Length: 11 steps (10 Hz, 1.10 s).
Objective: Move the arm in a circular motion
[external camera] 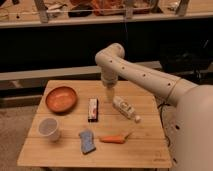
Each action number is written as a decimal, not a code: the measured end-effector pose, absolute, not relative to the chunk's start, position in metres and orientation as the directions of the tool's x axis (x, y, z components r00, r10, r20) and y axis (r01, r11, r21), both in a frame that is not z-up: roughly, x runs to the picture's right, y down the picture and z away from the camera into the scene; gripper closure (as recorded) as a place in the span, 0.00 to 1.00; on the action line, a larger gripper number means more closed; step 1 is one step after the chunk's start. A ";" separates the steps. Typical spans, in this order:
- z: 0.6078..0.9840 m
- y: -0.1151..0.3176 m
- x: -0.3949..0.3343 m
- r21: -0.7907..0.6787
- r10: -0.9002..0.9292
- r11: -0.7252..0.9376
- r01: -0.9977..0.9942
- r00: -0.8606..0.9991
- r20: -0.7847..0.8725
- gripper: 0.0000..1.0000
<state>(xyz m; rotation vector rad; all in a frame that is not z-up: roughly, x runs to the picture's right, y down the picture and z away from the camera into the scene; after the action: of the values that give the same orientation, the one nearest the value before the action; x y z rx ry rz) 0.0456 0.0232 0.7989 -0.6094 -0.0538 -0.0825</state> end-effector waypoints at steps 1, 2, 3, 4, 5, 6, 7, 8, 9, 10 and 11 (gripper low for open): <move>0.796 0.026 0.069 -0.571 -0.045 0.818 0.068 0.998 0.054 0.20; 0.791 0.030 0.101 -0.574 -0.024 0.818 0.034 0.999 0.024 0.20; 0.786 0.034 0.125 -0.577 -0.007 0.817 0.006 1.000 0.000 0.20; 0.781 0.039 0.149 -0.578 0.011 0.816 -0.023 1.000 -0.024 0.20; 0.773 0.047 0.181 -0.580 0.037 0.812 -0.063 0.998 -0.057 0.20; 0.768 0.053 0.201 -0.580 0.053 0.810 -0.088 0.996 -0.076 0.20; 0.758 0.064 0.231 -0.581 0.078 0.805 -0.123 0.992 -0.102 0.20; 0.748 0.076 0.257 -0.581 0.098 0.800 -0.150 0.988 -0.121 0.20; 0.737 0.086 0.275 -0.580 0.110 0.798 -0.166 0.985 -0.130 0.20; 0.725 0.099 0.290 -0.578 0.119 0.797 -0.175 0.984 -0.134 0.20; 0.704 0.120 0.310 -0.576 0.113 0.800 -0.171 0.984 -0.136 0.20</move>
<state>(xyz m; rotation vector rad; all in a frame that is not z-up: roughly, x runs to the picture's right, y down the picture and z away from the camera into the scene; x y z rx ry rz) 0.3099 0.1195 0.7037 -0.6262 0.0967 0.1527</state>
